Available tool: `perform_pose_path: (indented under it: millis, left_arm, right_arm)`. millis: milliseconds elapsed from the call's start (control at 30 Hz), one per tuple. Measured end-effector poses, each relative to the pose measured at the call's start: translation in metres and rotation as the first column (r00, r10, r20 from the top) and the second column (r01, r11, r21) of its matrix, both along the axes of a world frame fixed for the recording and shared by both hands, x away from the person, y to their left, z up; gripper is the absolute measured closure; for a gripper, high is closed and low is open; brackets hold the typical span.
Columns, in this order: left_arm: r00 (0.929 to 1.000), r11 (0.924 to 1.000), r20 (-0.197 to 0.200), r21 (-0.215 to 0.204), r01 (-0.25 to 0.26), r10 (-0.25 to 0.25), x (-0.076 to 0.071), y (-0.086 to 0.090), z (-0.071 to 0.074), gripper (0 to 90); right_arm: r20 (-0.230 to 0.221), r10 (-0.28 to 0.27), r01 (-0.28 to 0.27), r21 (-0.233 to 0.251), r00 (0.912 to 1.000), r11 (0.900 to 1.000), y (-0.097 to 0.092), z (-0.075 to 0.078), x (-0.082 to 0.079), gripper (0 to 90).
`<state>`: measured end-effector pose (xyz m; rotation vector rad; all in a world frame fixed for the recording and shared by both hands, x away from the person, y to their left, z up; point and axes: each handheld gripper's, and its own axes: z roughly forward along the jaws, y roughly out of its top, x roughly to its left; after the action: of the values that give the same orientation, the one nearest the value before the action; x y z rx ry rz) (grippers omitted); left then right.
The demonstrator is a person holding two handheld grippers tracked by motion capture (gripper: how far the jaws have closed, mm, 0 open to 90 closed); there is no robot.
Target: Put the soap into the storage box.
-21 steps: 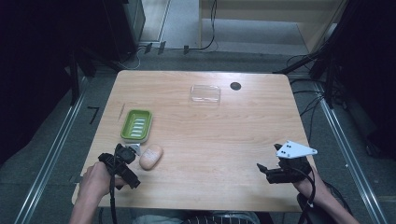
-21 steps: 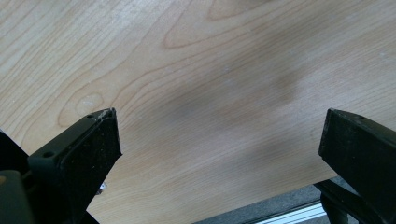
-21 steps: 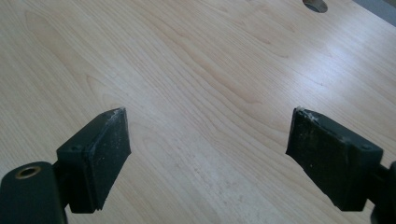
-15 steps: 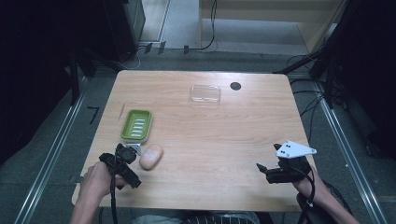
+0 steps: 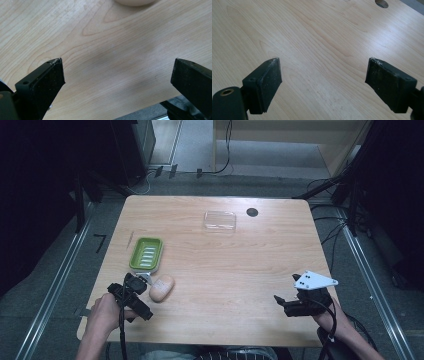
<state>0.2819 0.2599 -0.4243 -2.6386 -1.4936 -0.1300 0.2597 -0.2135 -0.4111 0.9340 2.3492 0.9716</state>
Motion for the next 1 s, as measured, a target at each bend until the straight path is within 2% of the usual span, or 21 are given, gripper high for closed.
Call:
perform_pose_path:
  millis: [400,1000]
  left_arm:
    - [0.9994,0.9995,-0.016,-0.01,0.031,-0.031,0.005,-0.01,0.002,0.0]
    - [0.9984,0.9985,-0.026,-0.024,0.05,-0.05,0.017,-0.026,0.005,0.0]
  right_arm:
    - [-0.004,-0.002,0.002,-0.004,1.0,1.0,0.0,0.0,0.0,13.4]
    - [-0.001,0.004,-0.004,-0.006,1.0,1.0,0.0,-0.001,0.001,13.4]
